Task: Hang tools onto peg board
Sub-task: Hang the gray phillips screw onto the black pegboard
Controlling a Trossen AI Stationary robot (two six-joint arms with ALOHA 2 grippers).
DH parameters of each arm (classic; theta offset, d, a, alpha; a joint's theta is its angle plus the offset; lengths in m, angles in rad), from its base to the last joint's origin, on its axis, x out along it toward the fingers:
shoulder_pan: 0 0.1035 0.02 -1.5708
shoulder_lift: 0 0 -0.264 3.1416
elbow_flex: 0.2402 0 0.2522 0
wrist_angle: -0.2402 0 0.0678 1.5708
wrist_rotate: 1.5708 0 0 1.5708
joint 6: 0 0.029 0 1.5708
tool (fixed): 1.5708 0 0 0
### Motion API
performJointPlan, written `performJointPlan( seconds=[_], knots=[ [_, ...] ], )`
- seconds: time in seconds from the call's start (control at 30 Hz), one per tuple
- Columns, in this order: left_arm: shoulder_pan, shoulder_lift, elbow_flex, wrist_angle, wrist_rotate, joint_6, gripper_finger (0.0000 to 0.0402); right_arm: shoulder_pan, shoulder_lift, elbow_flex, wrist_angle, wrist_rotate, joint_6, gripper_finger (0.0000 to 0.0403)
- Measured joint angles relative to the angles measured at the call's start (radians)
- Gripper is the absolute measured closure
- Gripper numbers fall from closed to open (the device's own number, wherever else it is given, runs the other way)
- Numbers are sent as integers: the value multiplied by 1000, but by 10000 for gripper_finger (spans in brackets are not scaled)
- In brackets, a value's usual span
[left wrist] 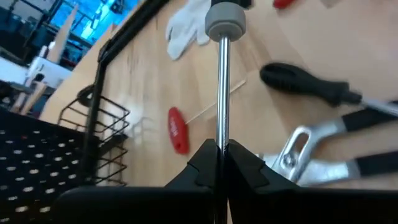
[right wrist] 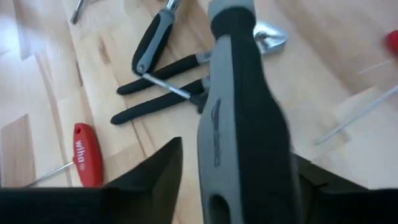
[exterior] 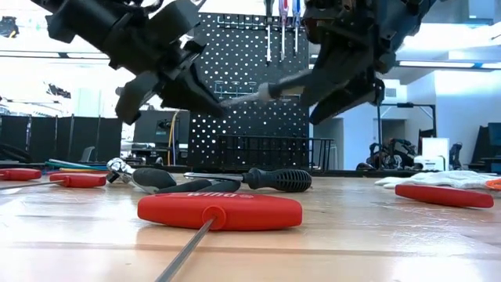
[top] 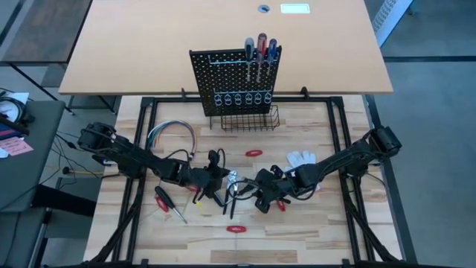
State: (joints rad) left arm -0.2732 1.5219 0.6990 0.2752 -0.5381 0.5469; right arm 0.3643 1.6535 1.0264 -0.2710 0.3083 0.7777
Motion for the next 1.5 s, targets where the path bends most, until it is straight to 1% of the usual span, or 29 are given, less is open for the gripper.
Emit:
performJointPlan(
  seconds=[0.07,0.13,0.27,0.4,0.53,0.63,0.7,0.77,0.9,1.03,1.1,1.17,1.27,1.37,1.43,1.5],
  knots=[
    [17,0,-20,50,41,-26,398,20,-34,0,-27,58,-7,175],
    [42,2,-48,91,101,-51,399,51,-79,0,-65,135,-12,166],
    [97,2,-104,225,200,-114,399,139,-149,0,-162,327,-13,161],
    [146,2,-140,330,307,-182,399,239,-161,0,-214,521,-12,160],
    [179,2,-178,459,395,-253,399,307,-123,-34,-148,649,-26,161],
    [196,2,-204,569,467,-317,399,331,-67,-71,-31,693,-69,168],
    [202,2,-223,666,529,-361,399,328,-24,-92,96,701,-136,173],
    [205,2,-242,768,586,-414,399,313,20,-106,256,700,-245,179],
    [207,2,-269,979,711,-522,399,260,104,-109,606,674,-542,193],
    [207,2,-282,1138,819,-597,399,208,154,-109,1002,579,-866,207],
    [207,2,-293,1203,854,-623,399,186,164,-109,1158,533,-986,213],
    [207,2,-302,1256,873,-647,399,166,166,-109,1277,500,-1091,218],
    [207,2,-313,1287,878,-663,399,131,159,-101,1377,412,-1180,225],
    [207,2,-313,1287,877,-654,399,86,147,-67,1371,311,-1184,231],
    [207,2,-313,1282,877,-649,399,56,145,-41,1345,278,-1171,235],
    [207,2,-313,1279,877,-648,399,33,145,-16,1317,267,-1170,240]
  ],
)
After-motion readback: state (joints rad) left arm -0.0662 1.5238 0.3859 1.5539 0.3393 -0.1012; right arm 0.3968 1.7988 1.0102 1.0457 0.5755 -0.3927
